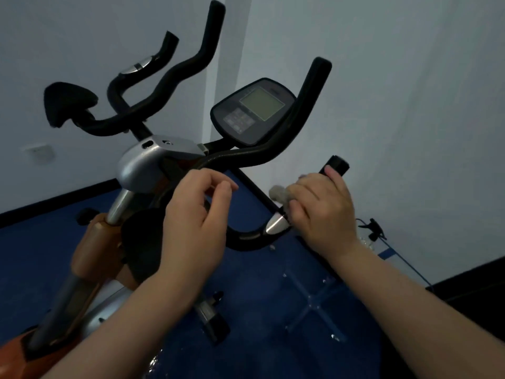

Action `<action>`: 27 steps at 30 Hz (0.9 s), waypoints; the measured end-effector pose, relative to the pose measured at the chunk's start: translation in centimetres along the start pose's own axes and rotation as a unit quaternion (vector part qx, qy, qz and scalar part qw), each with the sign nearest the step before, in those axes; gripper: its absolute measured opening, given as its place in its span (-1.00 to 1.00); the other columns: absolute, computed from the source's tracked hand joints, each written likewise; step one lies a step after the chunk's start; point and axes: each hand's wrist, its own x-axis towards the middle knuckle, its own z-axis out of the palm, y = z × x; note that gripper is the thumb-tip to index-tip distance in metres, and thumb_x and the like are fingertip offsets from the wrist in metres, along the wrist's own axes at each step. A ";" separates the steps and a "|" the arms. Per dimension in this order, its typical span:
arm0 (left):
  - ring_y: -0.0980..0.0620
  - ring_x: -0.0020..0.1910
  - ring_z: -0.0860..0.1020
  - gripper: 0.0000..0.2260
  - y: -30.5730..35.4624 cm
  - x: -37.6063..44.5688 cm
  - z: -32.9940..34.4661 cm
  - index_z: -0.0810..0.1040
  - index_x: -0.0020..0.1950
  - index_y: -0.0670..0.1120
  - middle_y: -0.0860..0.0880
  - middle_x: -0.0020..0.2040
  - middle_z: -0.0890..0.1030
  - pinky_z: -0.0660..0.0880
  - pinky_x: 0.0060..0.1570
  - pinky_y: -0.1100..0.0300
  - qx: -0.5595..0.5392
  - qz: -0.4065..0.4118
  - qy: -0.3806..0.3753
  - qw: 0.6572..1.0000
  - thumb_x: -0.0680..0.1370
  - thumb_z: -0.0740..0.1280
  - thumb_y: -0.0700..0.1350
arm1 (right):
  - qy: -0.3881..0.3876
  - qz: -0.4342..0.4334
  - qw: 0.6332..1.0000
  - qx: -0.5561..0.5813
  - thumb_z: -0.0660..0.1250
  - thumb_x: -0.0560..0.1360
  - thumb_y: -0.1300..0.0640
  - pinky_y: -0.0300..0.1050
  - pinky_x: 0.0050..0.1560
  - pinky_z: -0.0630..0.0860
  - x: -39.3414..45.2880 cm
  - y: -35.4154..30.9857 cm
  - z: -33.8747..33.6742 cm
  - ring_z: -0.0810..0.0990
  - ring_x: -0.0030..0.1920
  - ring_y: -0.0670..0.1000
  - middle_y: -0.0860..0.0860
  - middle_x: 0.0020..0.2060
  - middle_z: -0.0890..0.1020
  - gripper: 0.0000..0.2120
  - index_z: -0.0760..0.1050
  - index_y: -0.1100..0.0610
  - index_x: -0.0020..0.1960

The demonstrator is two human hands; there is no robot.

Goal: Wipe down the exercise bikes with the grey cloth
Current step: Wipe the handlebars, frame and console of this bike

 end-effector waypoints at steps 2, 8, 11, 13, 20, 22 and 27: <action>0.16 -0.11 0.51 -0.86 0.0 -0.1 0.3 0.52 -0.12 0.07 0.14 -0.16 0.53 0.36 -0.15 0.47 0.007 -0.001 0.012 1.000 0.57 0.19 -0.05 | 0.025 0.078 0.996 0.022 0.21 0.49 0.21 0.13 0.42 0.21 -0.9 -2.6 1.2 0.59 -0.07 0.14 0.08 -0.21 0.62 -0.79 0.60 0.18 -0.19; 0.19 -0.13 0.51 -0.86 -0.1 0.0 1.8 0.50 -0.11 0.13 0.19 -0.16 0.52 0.37 -0.19 0.35 0.032 0.004 0.002 0.999 0.54 0.16 0.04 | 0.028 -0.077 0.997 -0.014 0.26 0.47 0.15 0.12 0.38 0.28 1.0 2.5 0.1 0.63 -0.11 0.10 0.05 -0.26 0.62 -0.83 0.60 0.14 -0.20; 0.21 -0.16 0.51 -0.85 -0.2 -0.3 3.7 0.50 -0.12 0.12 0.19 -0.18 0.52 0.36 -0.21 0.31 0.039 -0.003 -0.006 0.999 0.54 0.15 0.05 | 0.019 0.044 0.997 0.054 0.20 0.50 0.14 0.15 0.46 0.12 -1.3 -1.8 1.5 0.58 0.05 0.12 0.05 -0.19 0.61 -0.80 0.58 0.14 -0.16; 0.21 -0.16 0.51 -0.86 -0.6 -0.8 5.0 0.50 -0.13 0.09 0.16 -0.18 0.53 0.40 -0.20 0.26 0.044 -0.013 -0.026 0.999 0.56 0.18 0.00 | -0.001 -0.088 0.995 0.056 0.24 0.50 0.09 0.11 0.46 0.15 -2.1 -1.8 1.9 0.61 -0.03 0.09 0.03 -0.20 0.64 -0.81 0.61 0.12 -0.14; 0.16 -0.41 0.49 -0.91 -0.8 -1.3 6.6 0.45 -0.06 0.16 0.20 -0.37 0.50 0.26 -0.42 0.32 0.207 -0.019 -0.048 0.977 0.58 0.17 0.07 | 0.009 -0.358 0.932 -0.053 0.23 0.50 0.05 0.04 0.04 0.57 5.7 8.1 -1.3 0.50 -0.39 0.06 0.02 -0.43 0.52 -0.73 0.53 0.12 -0.31; 0.05 -0.54 0.44 -0.78 -0.6 -1.5 6.4 0.46 -0.23 0.09 0.13 -0.53 0.38 0.07 -0.42 0.42 0.291 0.039 -0.071 0.953 0.59 0.14 0.03 | 0.010 -0.332 0.943 -0.009 0.23 0.50 0.06 -0.08 -0.39 0.49 6.3 8.5 -0.8 0.47 -0.43 0.06 0.03 -0.45 0.51 -0.71 0.52 0.13 -0.34; -0.03 -0.70 0.33 -0.63 -0.5 -1.6 6.5 0.42 -0.48 -0.01 0.01 -0.68 0.33 -0.05 -0.47 0.34 0.389 0.113 -0.075 0.911 0.53 0.14 -0.04 | 0.097 -0.035 0.978 0.181 0.19 0.54 0.13 -0.11 -0.43 0.44 4.9 6.7 0.6 0.48 -0.44 -0.01 0.03 -0.44 0.56 -0.69 0.60 0.21 -0.26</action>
